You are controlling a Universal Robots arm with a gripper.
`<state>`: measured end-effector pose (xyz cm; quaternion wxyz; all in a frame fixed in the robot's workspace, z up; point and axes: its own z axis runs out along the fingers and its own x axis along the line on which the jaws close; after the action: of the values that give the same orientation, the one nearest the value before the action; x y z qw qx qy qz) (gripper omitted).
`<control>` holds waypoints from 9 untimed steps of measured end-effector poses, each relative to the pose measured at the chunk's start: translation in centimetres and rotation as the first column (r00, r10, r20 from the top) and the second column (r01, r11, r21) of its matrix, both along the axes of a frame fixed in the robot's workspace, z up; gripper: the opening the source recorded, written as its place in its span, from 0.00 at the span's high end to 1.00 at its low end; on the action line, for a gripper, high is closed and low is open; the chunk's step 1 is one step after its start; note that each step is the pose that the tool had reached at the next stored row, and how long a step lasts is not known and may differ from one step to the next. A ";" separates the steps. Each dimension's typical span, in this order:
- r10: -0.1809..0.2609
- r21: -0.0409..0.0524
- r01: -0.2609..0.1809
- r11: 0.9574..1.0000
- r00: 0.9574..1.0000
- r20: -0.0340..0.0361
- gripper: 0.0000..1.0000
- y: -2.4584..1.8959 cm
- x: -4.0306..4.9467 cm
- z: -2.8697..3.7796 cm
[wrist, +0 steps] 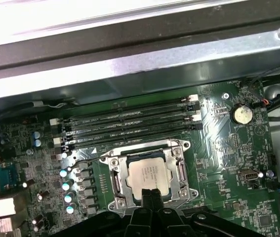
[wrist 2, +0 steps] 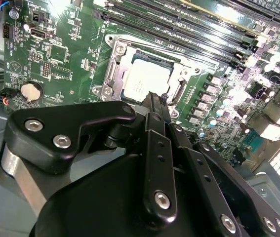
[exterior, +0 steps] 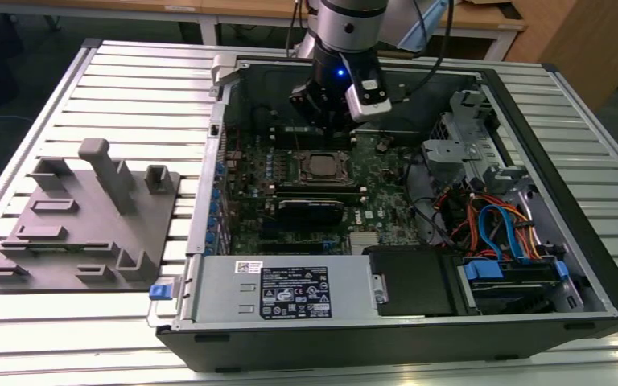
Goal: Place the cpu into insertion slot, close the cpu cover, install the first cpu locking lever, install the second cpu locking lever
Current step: 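Install the first cpu locking lever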
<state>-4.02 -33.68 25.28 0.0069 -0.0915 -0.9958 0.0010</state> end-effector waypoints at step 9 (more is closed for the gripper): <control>0.047 0.000 -0.047 0.999 0.999 0.001 0.90 0.00 -0.63 0.00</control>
<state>-4.65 -33.68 25.27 0.0064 -0.0681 -0.9977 0.0011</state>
